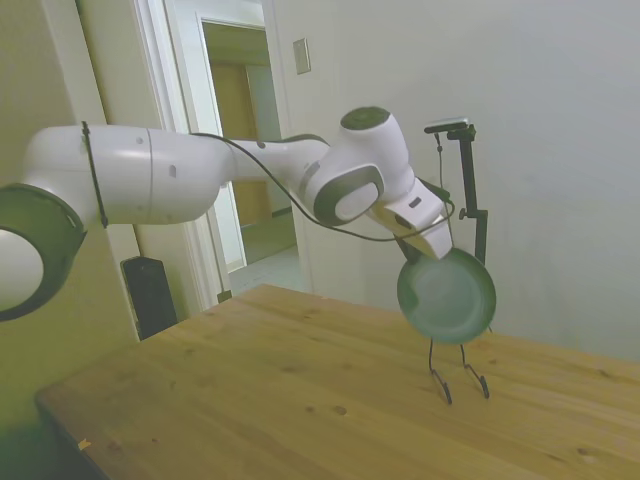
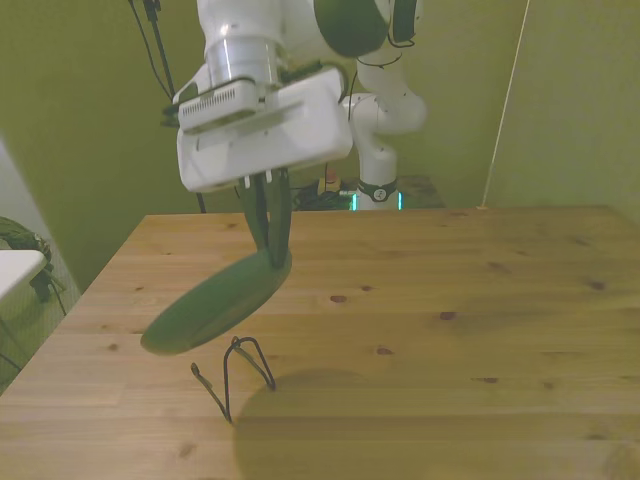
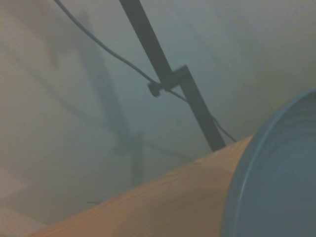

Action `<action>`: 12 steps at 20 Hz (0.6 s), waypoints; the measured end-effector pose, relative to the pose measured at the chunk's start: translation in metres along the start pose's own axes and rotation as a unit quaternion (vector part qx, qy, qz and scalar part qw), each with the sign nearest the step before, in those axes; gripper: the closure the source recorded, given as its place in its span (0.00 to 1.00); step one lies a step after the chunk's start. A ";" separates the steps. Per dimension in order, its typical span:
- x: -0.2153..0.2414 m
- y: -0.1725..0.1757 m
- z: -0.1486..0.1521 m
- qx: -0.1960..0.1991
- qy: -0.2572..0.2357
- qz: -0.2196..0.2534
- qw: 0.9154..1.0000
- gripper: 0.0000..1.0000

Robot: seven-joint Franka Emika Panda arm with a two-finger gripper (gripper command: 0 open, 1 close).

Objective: Unload the plate

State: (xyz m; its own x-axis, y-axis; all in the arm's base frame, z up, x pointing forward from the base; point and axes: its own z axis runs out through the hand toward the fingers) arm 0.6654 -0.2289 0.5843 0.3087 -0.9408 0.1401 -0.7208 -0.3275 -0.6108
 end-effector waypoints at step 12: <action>-0.127 -0.023 0.006 -0.086 -0.056 0.002 0.995 1.00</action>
State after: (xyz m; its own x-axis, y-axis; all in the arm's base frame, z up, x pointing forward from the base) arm 0.6465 -0.1019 0.5753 0.3658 -0.9296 0.0448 -0.8151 -0.3433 -0.4667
